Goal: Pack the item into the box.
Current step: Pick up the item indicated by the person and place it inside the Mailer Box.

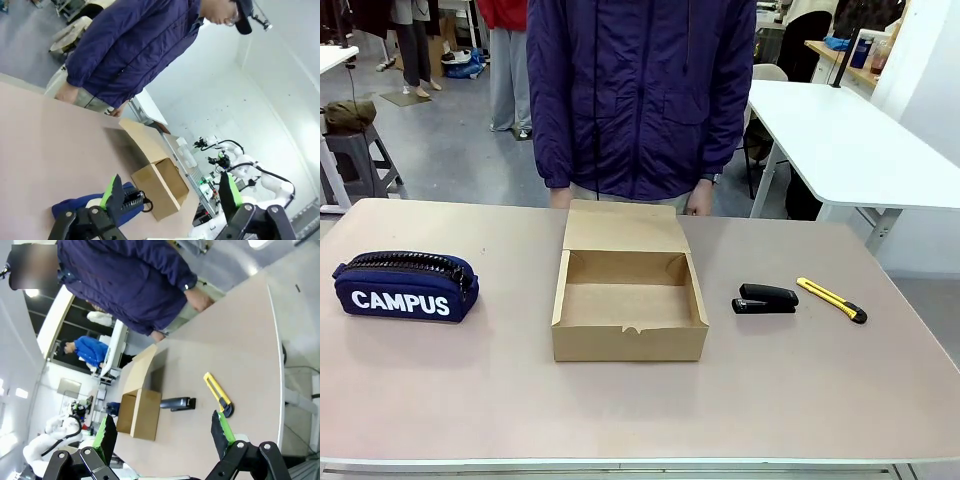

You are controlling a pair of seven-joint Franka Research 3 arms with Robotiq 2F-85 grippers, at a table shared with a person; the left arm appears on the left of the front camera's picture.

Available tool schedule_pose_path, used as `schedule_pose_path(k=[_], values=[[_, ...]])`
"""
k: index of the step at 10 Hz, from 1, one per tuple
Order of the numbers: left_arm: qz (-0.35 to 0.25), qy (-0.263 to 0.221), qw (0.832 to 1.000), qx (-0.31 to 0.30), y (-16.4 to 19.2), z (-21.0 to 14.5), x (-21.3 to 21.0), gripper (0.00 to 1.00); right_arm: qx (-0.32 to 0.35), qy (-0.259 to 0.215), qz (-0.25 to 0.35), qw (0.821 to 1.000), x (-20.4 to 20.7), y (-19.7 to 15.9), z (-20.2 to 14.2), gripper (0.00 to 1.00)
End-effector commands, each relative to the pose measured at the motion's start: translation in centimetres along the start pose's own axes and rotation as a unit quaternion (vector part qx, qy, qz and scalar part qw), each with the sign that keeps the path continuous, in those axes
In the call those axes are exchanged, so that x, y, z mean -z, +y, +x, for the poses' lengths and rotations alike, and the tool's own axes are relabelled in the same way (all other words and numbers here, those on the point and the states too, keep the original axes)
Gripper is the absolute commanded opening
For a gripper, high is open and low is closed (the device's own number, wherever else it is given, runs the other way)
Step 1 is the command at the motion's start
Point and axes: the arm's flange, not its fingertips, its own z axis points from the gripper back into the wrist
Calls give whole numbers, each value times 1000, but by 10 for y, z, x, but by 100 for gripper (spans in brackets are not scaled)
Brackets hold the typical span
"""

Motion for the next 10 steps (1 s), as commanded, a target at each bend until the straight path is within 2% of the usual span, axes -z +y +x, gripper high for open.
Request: schedule_pose_path(k=[1,10], values=[[-16,-4,1000,21,-11,0,-17,100,8,7,6,1000,-7,2,-3,100],[-16,-4,1000,21,-11,0,-17,100,8,7,6,1000,-7,2,-3,100]])
